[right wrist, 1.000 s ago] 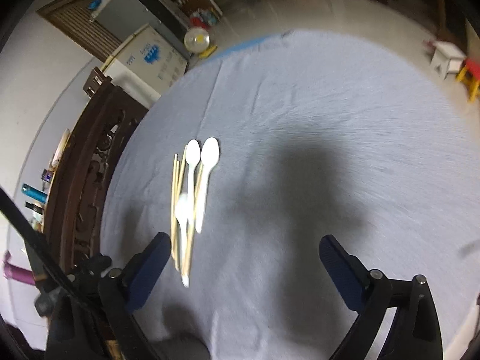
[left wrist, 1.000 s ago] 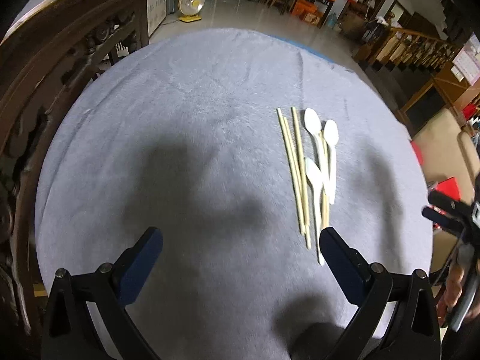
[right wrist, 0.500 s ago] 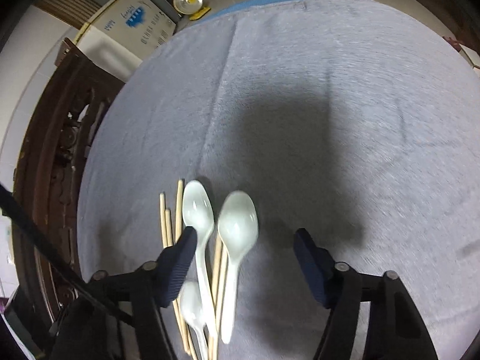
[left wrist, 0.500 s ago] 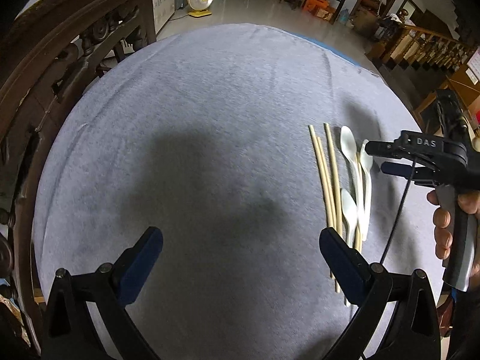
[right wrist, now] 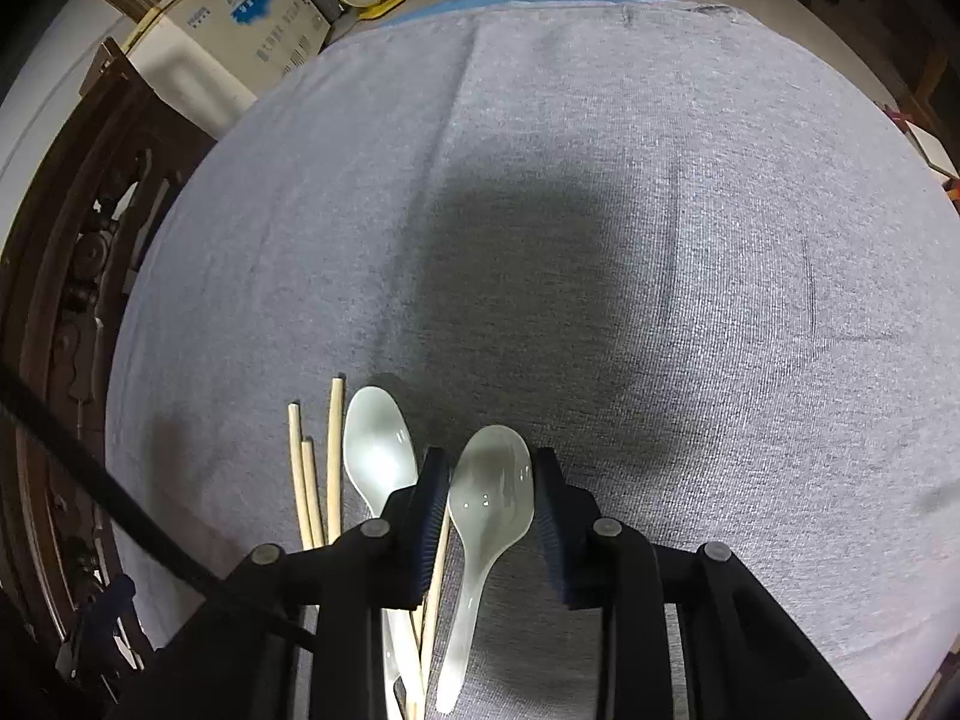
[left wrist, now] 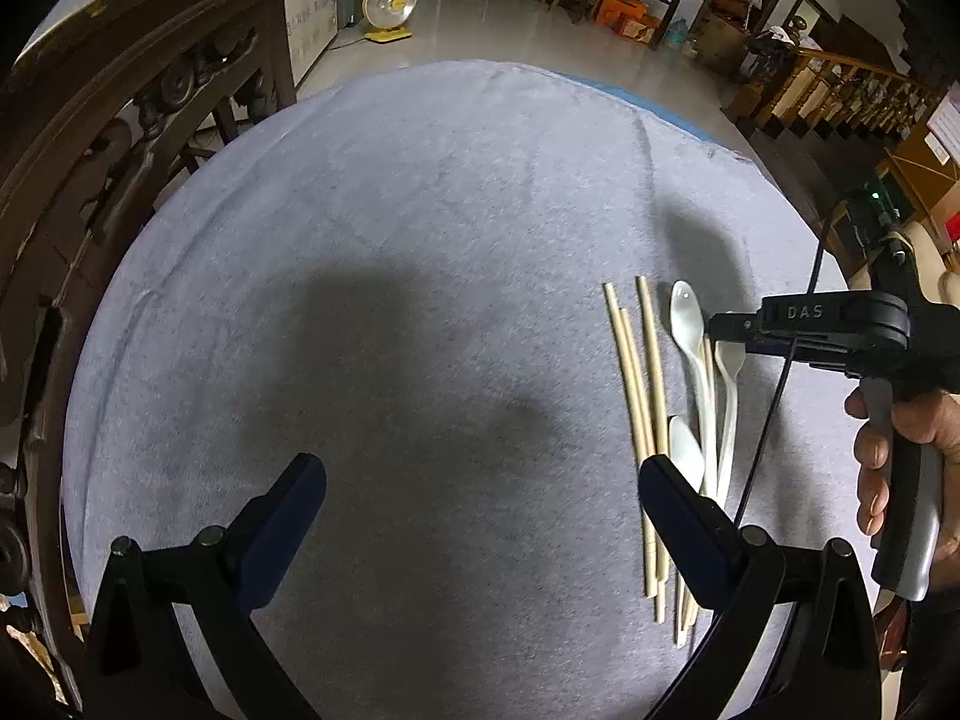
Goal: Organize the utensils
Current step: 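Reach the right gripper down to a white plastic spoon and close on it, then lift the white spoon with the right gripper and carry it toward the metal holder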
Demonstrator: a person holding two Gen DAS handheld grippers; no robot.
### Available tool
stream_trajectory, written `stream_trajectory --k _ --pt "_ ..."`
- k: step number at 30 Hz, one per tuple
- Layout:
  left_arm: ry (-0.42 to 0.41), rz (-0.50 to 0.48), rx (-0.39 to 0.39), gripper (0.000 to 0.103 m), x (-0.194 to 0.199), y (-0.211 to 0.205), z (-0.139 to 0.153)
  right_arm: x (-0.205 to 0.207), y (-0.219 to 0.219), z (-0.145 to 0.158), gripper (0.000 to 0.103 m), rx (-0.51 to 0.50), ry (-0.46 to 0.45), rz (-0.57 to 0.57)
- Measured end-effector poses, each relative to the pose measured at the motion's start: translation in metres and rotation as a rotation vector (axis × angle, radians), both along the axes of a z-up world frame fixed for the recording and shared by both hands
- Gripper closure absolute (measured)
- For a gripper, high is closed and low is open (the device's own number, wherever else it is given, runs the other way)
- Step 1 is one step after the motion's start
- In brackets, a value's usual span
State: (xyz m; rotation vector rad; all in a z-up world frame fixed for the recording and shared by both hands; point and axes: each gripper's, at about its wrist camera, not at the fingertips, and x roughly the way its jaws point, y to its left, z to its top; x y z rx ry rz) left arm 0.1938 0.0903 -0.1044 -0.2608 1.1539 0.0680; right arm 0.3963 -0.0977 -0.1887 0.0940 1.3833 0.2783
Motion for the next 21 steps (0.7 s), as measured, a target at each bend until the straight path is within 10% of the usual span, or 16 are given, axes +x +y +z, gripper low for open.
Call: stream_trajectory --k 21 --pt "-0.011 -0.047 0.036 0.000 0.060 -0.047 0.015 -0.021 -0.047 0.001 0.073 0.065 -0.037 0.031"
